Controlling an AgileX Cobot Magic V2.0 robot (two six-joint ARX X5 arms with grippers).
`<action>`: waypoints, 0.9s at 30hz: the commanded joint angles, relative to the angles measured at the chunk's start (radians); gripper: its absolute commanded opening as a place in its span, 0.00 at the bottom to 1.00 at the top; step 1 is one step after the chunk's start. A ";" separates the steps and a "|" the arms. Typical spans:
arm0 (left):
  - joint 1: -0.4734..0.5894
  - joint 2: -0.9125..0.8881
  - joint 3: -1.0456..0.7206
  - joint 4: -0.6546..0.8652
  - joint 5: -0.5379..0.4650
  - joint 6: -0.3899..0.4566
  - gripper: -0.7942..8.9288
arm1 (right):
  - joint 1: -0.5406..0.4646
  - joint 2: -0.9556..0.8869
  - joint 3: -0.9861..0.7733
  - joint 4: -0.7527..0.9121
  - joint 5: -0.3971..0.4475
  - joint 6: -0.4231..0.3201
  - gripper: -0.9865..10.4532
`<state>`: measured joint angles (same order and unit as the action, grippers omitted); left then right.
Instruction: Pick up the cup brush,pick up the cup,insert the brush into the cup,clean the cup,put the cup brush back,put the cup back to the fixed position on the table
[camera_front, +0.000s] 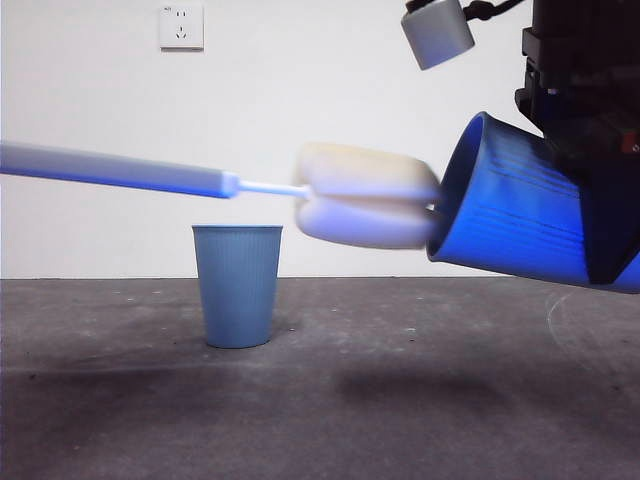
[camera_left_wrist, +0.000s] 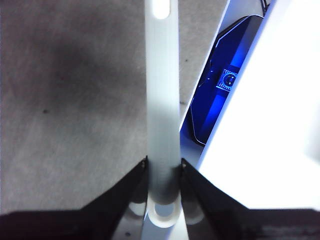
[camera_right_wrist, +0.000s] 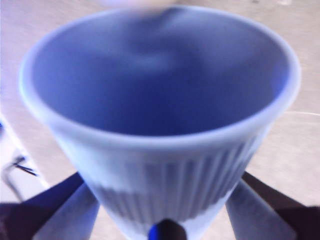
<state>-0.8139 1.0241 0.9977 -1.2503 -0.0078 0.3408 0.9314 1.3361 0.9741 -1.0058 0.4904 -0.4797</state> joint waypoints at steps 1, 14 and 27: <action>-0.024 0.021 0.001 0.026 0.008 0.007 0.07 | 0.005 0.016 0.005 -0.010 0.018 -0.020 0.07; -0.081 0.157 0.001 0.196 0.016 -0.019 0.07 | 0.061 0.063 0.005 0.004 0.049 -0.074 0.07; -0.122 0.209 0.001 0.286 0.065 -0.070 0.07 | 0.136 0.169 0.005 0.073 0.050 -0.075 0.07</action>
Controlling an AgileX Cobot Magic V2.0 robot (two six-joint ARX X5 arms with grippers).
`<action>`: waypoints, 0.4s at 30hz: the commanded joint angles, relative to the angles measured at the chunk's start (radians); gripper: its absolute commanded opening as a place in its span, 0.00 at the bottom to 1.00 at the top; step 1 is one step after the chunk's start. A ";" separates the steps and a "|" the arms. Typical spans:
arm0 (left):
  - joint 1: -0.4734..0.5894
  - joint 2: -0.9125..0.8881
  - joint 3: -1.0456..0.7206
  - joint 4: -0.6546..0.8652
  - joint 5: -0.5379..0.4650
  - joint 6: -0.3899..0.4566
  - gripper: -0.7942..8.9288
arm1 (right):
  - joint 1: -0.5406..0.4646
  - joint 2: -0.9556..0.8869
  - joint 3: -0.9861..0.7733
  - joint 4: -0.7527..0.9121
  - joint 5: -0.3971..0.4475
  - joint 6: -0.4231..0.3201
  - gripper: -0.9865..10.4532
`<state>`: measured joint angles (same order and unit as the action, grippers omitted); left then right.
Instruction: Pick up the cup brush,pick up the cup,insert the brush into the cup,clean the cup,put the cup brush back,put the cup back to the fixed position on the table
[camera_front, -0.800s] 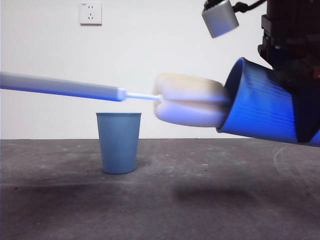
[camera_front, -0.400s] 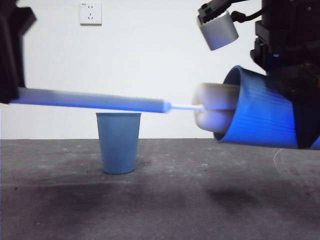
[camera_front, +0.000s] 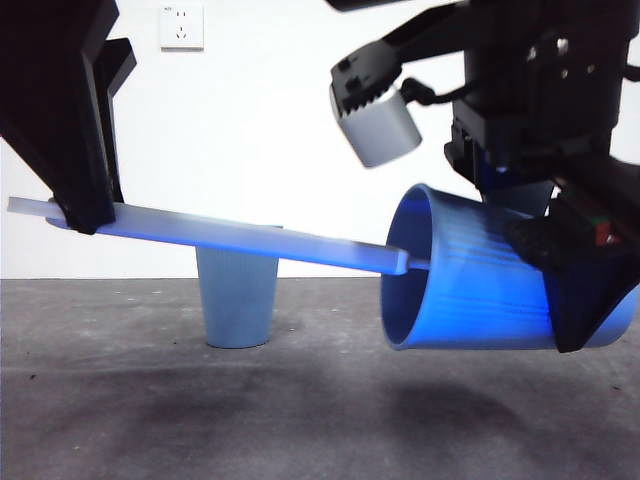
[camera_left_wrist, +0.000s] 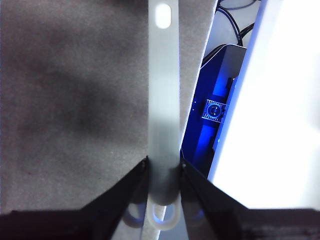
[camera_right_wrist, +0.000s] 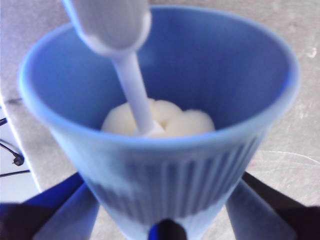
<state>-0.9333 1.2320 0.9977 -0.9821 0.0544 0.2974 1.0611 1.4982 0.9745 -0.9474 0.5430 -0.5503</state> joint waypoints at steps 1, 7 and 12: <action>0.000 0.001 0.001 0.009 -0.003 -0.027 0.07 | 0.006 0.006 0.005 0.019 -0.003 -0.004 0.07; 0.018 0.000 0.000 -0.081 -0.060 -0.027 0.07 | 0.005 0.002 0.005 -0.017 0.035 0.015 0.07; 0.058 -0.029 0.000 -0.132 -0.084 -0.026 0.07 | 0.005 0.002 0.005 -0.033 0.035 0.051 0.07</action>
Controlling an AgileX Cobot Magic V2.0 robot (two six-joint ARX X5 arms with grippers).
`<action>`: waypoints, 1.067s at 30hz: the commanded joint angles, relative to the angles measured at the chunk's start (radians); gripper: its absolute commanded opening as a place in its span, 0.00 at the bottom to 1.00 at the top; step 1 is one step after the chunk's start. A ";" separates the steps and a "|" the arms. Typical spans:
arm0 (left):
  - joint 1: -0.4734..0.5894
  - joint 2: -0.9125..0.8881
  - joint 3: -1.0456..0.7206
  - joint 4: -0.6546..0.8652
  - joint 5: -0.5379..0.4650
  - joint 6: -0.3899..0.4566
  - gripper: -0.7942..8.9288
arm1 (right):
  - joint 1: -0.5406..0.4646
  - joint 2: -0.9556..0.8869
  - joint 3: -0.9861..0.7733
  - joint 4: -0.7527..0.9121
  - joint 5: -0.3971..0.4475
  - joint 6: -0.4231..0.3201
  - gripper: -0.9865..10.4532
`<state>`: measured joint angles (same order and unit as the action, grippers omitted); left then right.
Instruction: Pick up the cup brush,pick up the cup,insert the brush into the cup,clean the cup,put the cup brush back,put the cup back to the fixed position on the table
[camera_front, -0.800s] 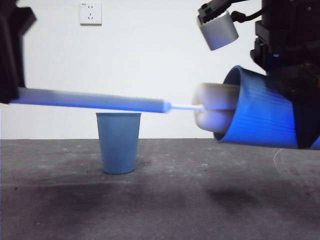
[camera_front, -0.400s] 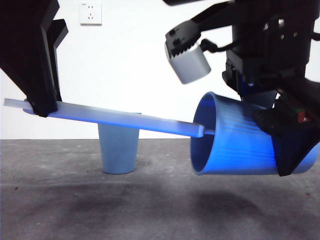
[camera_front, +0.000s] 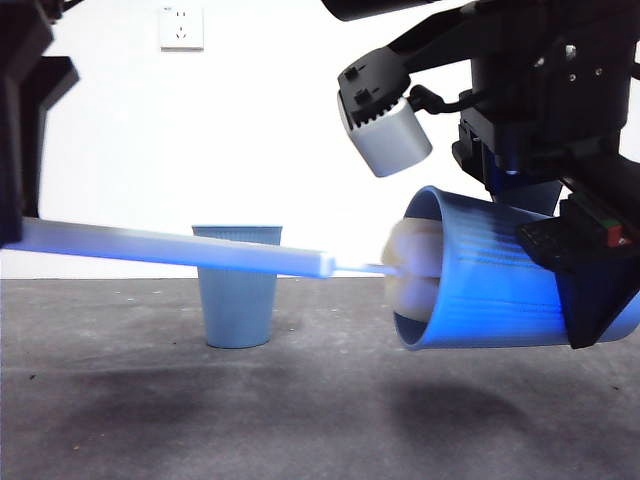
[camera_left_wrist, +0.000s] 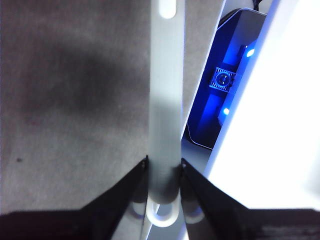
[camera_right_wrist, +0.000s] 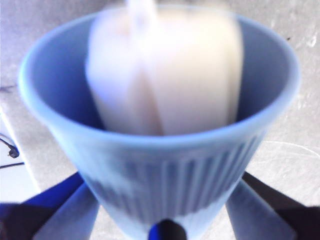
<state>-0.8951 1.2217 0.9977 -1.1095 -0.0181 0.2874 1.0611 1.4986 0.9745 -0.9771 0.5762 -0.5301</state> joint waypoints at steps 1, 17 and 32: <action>0.029 -0.027 0.000 -0.009 -0.012 -0.016 0.07 | 0.004 0.002 0.005 -0.003 0.002 0.033 0.07; 0.084 -0.161 0.000 -0.149 0.003 0.005 0.07 | 0.005 0.002 0.005 0.039 0.001 0.032 0.07; 0.068 -0.027 0.000 0.055 0.104 0.013 0.07 | 0.005 0.002 0.005 0.069 -0.001 0.025 0.07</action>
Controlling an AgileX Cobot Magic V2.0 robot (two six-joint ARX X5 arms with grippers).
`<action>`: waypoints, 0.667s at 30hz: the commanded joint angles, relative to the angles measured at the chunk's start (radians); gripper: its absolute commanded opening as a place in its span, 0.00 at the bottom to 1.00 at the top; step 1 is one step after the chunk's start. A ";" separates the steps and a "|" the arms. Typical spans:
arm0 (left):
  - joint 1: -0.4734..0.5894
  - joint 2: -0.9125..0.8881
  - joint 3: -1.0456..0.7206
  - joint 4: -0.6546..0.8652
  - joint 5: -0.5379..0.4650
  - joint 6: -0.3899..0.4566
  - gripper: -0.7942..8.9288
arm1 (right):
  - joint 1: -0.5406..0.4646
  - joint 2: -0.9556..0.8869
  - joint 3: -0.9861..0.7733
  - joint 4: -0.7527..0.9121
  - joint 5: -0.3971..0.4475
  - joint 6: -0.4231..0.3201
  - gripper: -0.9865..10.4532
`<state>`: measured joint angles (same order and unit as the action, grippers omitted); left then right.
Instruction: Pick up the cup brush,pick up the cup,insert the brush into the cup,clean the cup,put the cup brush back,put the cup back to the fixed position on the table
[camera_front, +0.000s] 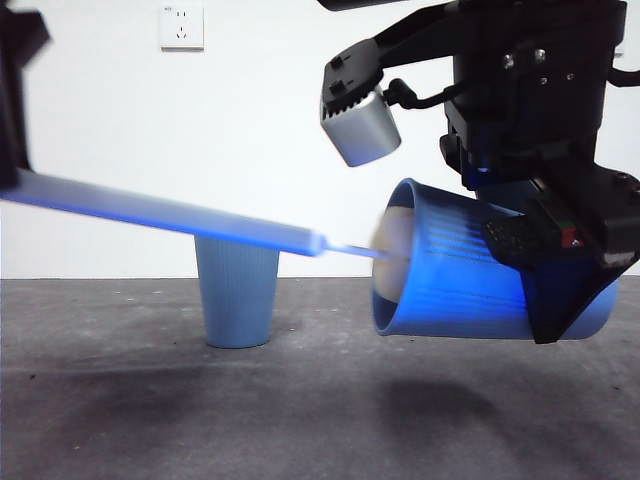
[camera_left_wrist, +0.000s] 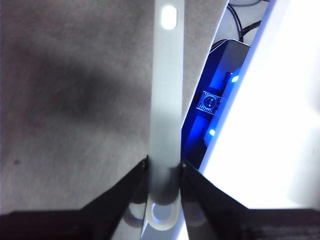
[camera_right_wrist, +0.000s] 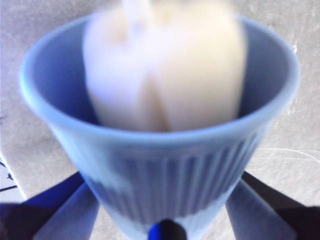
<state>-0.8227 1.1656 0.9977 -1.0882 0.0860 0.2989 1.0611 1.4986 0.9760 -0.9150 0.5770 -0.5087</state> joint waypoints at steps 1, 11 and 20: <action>-0.006 0.046 0.000 0.050 0.000 0.001 0.07 | 0.005 0.002 0.003 0.010 -0.002 0.003 0.07; -0.029 0.120 0.000 0.144 0.000 -0.010 0.07 | 0.005 0.002 0.003 0.011 -0.016 0.005 0.07; -0.022 0.117 0.000 0.041 -0.018 -0.010 0.07 | 0.005 0.002 0.003 0.023 -0.016 0.010 0.07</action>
<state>-0.8505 1.2812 0.9977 -1.0405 0.0765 0.3027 1.0615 1.4986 0.9760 -0.8921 0.5632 -0.5087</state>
